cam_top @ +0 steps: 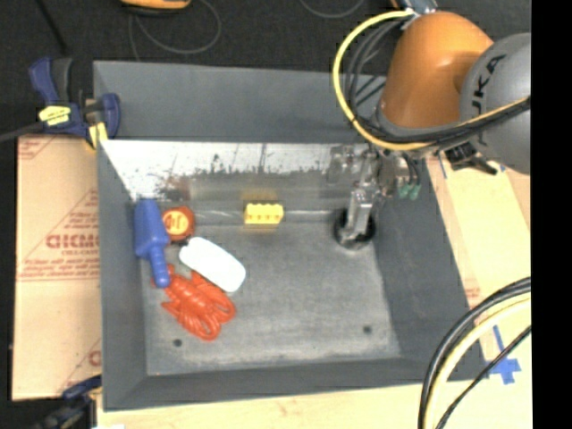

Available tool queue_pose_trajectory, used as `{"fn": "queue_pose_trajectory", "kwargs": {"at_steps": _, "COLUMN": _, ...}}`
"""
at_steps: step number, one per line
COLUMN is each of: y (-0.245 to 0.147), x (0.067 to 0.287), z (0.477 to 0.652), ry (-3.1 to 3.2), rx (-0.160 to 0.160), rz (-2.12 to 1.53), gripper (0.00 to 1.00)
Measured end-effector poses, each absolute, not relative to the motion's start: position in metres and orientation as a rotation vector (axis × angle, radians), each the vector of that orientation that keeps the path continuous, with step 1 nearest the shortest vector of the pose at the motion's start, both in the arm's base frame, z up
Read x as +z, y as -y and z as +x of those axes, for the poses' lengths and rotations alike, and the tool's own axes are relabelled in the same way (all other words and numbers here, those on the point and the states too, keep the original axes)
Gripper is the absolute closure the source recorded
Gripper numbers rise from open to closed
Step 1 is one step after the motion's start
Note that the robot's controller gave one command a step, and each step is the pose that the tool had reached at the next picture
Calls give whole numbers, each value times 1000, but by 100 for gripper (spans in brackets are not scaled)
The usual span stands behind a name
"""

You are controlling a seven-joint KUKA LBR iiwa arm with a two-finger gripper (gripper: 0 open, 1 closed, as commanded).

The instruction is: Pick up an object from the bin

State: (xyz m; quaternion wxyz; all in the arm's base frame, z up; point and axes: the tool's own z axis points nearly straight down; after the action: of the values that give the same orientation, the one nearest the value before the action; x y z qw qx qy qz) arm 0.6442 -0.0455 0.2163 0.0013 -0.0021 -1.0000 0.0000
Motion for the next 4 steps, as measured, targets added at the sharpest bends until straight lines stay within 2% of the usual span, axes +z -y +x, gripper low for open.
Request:
{"fn": "queue_pose_trajectory", "kwargs": {"at_steps": 1, "y": 46, "x": 222, "z": 645, "ry": 3147, "rx": 1, "rz": -5, "gripper": 0}}
{"fn": "queue_pose_trajectory", "kwargs": {"at_steps": 2, "y": -8, "x": 184, "z": 648, "ry": 3139, "rx": -1, "rz": -225, "gripper": 0}}
{"fn": "queue_pose_trajectory", "kwargs": {"at_steps": 3, "y": -31, "x": 154, "z": 643, "ry": 3133, "rx": 1, "rz": -234, "gripper": 0}}
{"fn": "queue_pose_trajectory", "kwargs": {"at_steps": 4, "y": -27, "x": 136, "z": 657, "ry": 3140, "rx": 1, "rz": -240, "gripper": 0}}
